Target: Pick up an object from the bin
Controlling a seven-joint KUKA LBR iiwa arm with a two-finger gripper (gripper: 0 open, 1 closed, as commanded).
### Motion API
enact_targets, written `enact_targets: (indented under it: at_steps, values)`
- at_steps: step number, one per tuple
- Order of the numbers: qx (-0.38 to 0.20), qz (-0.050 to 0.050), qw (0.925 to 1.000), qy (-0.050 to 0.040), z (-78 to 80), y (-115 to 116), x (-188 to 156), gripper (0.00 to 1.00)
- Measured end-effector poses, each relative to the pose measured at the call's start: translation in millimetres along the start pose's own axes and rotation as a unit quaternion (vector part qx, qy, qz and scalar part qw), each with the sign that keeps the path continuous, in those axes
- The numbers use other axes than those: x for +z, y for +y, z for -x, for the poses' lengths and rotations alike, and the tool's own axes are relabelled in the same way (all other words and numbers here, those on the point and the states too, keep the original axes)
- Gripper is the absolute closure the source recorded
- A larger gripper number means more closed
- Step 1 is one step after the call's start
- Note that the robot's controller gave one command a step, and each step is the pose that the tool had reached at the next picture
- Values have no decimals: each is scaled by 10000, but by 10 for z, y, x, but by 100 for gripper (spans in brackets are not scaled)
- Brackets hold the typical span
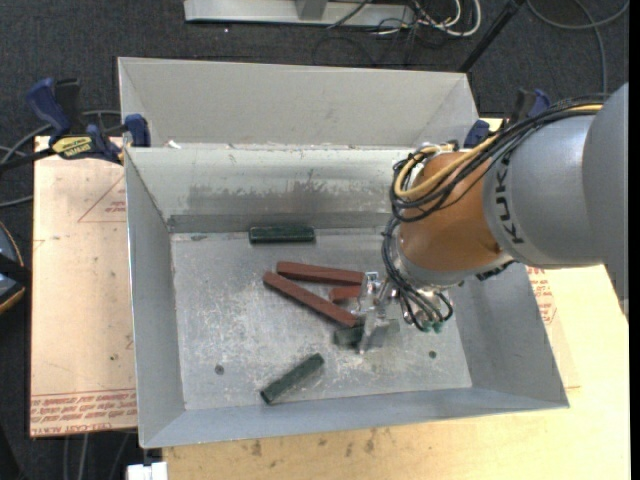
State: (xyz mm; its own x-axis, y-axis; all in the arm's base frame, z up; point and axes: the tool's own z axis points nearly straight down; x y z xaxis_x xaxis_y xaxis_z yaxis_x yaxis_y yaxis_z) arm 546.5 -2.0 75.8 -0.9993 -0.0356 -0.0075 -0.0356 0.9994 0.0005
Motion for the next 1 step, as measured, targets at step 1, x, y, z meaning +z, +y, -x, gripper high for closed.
enact_targets:
  at_steps: [1]
  values:
    - [0, 0, 10000, 0, 0, 0, 0, 100]
